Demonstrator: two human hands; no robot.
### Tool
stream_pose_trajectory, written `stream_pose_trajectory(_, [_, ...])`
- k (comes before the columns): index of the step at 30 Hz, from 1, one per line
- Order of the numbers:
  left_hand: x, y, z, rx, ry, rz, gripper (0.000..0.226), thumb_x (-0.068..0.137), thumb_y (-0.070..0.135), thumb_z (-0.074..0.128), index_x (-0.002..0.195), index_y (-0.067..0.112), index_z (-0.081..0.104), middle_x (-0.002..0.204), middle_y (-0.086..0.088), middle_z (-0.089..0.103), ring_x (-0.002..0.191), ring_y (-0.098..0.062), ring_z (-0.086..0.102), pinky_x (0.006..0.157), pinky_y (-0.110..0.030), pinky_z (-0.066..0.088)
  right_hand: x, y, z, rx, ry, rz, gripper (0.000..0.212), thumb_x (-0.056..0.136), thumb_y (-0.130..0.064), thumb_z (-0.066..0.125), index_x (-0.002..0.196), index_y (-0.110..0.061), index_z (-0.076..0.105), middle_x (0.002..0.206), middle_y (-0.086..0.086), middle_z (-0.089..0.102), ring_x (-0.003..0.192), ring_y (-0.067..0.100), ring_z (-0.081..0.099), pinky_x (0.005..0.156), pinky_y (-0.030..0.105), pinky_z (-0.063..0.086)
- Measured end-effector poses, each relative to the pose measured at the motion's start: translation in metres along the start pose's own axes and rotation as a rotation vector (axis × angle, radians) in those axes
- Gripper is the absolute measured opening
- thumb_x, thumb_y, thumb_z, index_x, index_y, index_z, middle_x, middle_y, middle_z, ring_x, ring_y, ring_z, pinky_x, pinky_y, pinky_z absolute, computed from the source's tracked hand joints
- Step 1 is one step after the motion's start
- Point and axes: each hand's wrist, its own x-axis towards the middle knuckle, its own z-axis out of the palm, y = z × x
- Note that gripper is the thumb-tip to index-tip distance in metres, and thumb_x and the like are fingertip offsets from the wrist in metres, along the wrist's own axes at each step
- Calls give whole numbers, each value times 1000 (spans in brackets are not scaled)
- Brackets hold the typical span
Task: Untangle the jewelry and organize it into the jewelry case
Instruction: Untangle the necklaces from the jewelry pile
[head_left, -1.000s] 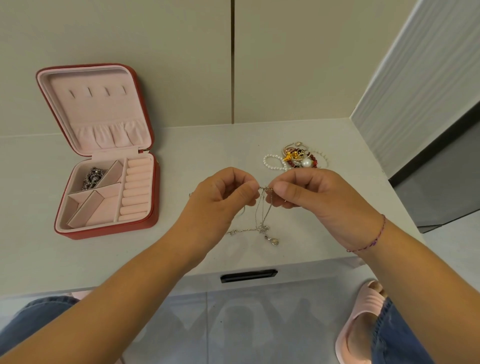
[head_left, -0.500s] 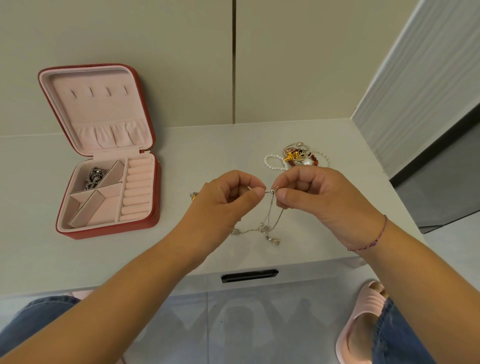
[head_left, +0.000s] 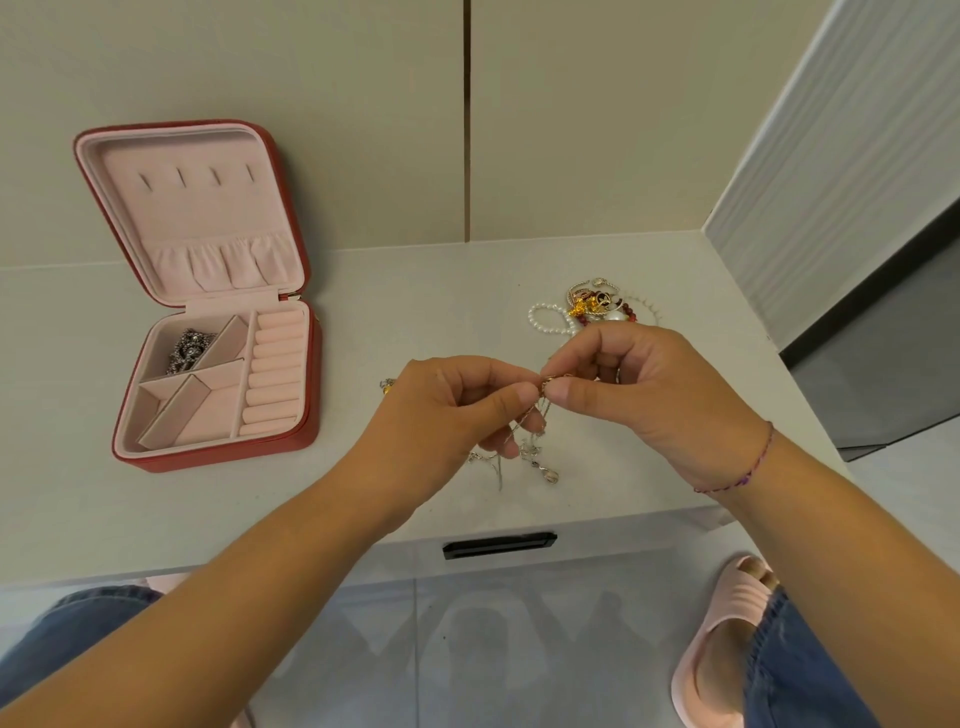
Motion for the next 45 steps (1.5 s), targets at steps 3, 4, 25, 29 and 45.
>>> stream_pose_trajectory(3, [0, 0, 0, -19, -7, -14, 14, 90, 10, 61, 98, 13, 73, 74, -5, 72, 47, -12, 56, 55, -20, 48, 1, 1, 0, 5, -4, -4, 9, 78, -2, 70, 80, -11, 68, 72, -2, 62, 67, 2, 55, 63, 13, 46])
stream_pose_trajectory(4, [0, 0, 0, -27, -13, -20, 15, 90, 9, 61, 99, 12, 73, 75, -6, 72, 45, -12, 55, 53, -21, 48, 1, 0, 0, 8, -2, -6, 9, 78, -2, 70, 81, -10, 68, 71, -4, 62, 66, 1, 54, 63, 13, 46])
stream_pose_trajectory(25, [1, 0, 0, 55, 72, 20, 10, 90, 20, 59, 83, 21, 65, 103, 13, 69, 96, -3, 62, 81, -10, 45, -1, -2, -1, 92, 23, 70, 6, 83, 3, 62, 84, -3, 64, 84, 8, 72, 82, 14, 69, 77, 19, 53])
stream_pose_trajectory(29, [1, 2, -2, -37, 28, -6, 21, 85, 31, 55, 67, 28, 65, 85, 2, 72, 96, -13, 65, 97, -29, 43, 0, -4, -3, 105, 49, 74, 8, 84, 5, 59, 83, -3, 62, 73, 6, 70, 71, 15, 65, 71, 19, 51])
stream_pose_trajectory(45, [-3, 2, -3, 63, -142, -96, 32, 88, 26, 64, 119, 34, 60, 58, -8, 66, 34, -14, 43, 38, -19, 35, 0, -4, -4, 190, -6, 115, 16, 73, -14, 64, 87, -5, 62, 67, 5, 67, 58, 13, 59, 68, 28, 56])
